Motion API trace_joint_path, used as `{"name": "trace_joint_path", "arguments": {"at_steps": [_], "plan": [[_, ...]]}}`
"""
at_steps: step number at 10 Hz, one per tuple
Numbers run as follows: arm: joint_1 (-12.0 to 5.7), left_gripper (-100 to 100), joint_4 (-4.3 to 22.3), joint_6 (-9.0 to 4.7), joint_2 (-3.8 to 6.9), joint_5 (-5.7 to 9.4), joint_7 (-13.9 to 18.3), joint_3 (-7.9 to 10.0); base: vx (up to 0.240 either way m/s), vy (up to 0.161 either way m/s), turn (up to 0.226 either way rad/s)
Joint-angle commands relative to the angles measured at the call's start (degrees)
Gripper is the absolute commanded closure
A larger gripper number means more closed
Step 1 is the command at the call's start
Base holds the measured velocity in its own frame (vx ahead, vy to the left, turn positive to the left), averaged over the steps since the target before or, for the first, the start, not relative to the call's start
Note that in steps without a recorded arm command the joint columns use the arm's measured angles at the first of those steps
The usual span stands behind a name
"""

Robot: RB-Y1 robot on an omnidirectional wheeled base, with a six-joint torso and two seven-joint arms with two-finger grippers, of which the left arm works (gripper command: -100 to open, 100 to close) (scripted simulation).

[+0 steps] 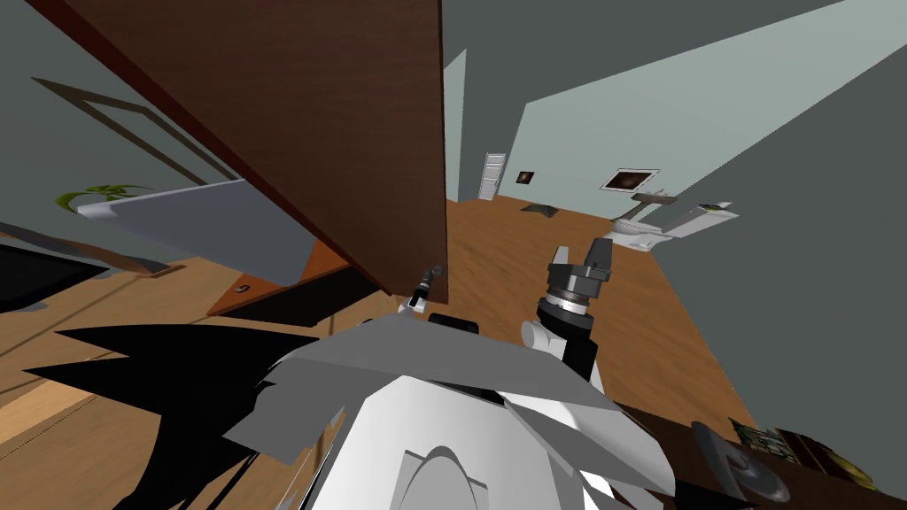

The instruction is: Push the door open

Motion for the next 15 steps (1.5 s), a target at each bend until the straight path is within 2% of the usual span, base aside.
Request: {"name": "trace_joint_path", "arguments": {"at_steps": [1,3,4,5,7,15], "plan": [[-0.41,100,0.29,-0.39,0.92,0.82,-0.50,1.78,0.182,-0.100,0.065],[-0.41,100,0.29,-0.39,0.92,0.82,-0.50,1.78,0.100,-0.034,0.013],[-0.43,100,0.43,-0.45,1.08,1.53,-1.02,3.21,0.126,-0.089,0.073],[-0.43,100,0.43,-0.45,1.08,1.53,-1.02,3.21,0.162,-0.093,0.080],[-0.44,100,0.60,-0.52,1.12,2.41,-1.64,4.98,0.180,-0.094,0.081],[-0.48,100,1.00,-0.69,0.52,4.46,-3.11,9.09,0.166,-0.084,0.061]]}}
